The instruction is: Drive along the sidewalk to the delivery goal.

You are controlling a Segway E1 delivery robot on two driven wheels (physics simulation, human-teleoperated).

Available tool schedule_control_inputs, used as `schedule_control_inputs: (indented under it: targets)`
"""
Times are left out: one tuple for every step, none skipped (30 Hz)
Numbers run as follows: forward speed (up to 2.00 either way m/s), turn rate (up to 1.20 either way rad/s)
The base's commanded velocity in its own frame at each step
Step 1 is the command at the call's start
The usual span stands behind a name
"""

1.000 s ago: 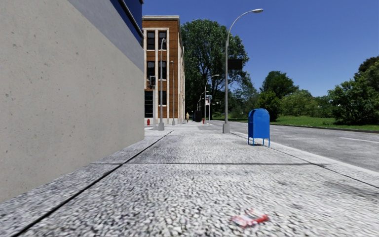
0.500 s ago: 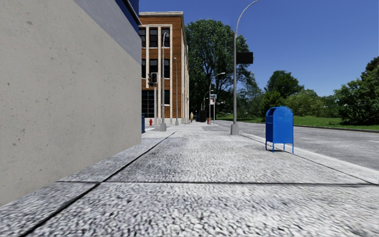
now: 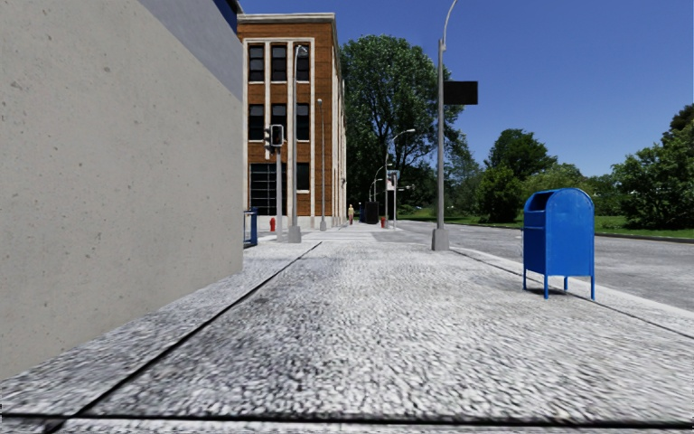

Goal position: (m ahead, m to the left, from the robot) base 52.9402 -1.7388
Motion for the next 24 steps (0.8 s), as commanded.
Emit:
schedule_control_inputs:
  targets:
    - [1.96, 0.1]
    - [1.96, 0.02]
    - [1.96, 0.02]
    - [1.96, 0.0]
    - [1.96, 0.0]
    - [1.96, 0.0]
    - [1.96, 0.0]
    - [1.96, 0.0]
    - [1.96, 0.0]
    - [1.96, 0.0]
    - [1.96, 0.0]
    - [1.96, 0.0]
    - [1.96, 0.0]
    - [1.96, 0.0]
    - [1.96, 0.0]
    - [1.96, 0.0]
    - [1.96, 0.0]
    - [1.96, 0.0]
    - [1.96, 0.0]
    - [1.96, 0.0]
    - [1.96, 0.0]
    - [1.96, 0.0]
    - [1.96, 0.0]
    - [1.96, 0.0]
